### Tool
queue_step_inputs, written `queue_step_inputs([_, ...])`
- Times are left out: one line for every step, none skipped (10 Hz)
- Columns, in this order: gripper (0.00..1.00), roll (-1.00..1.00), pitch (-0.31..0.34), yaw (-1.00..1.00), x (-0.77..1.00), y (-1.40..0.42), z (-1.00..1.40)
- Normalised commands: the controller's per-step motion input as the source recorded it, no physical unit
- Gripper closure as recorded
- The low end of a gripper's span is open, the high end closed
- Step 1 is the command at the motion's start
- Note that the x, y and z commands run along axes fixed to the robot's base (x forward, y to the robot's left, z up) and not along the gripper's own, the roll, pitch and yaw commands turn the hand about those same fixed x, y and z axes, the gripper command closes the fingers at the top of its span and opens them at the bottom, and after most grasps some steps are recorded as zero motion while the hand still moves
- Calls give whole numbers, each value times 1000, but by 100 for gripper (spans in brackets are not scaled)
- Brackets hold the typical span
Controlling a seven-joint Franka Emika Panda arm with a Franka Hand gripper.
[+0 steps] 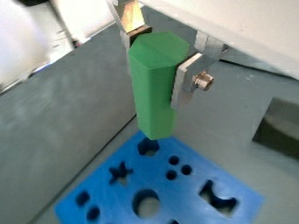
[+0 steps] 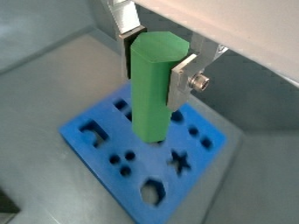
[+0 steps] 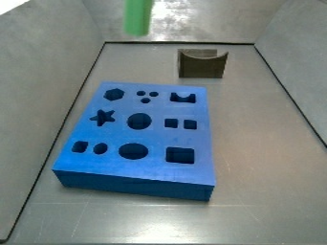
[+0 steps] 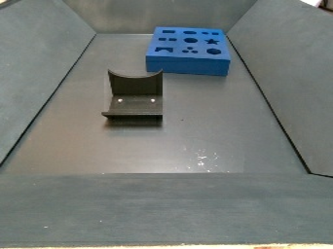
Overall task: Pick up the hexagon object. Move up. Place the hexagon object on the fixture. Regrasp the hexagon object. Move to above the board. Insert the hexagon object.
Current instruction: Insert the hexagon object.
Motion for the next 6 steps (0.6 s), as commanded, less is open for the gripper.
queue_step_inputs([100,0,0,-923,-231,6,-626])
queue_step_inputs([100,0,0,-920,-220,6,-649])
queue_step_inputs([100,0,9,-897,-234,40,-671])
queue_step_inputs([100,0,49,-766,-314,160,-620])
queue_step_inputs([100,-163,89,-229,0,86,0])
queue_step_inputs([100,0,0,0,0,0,-103])
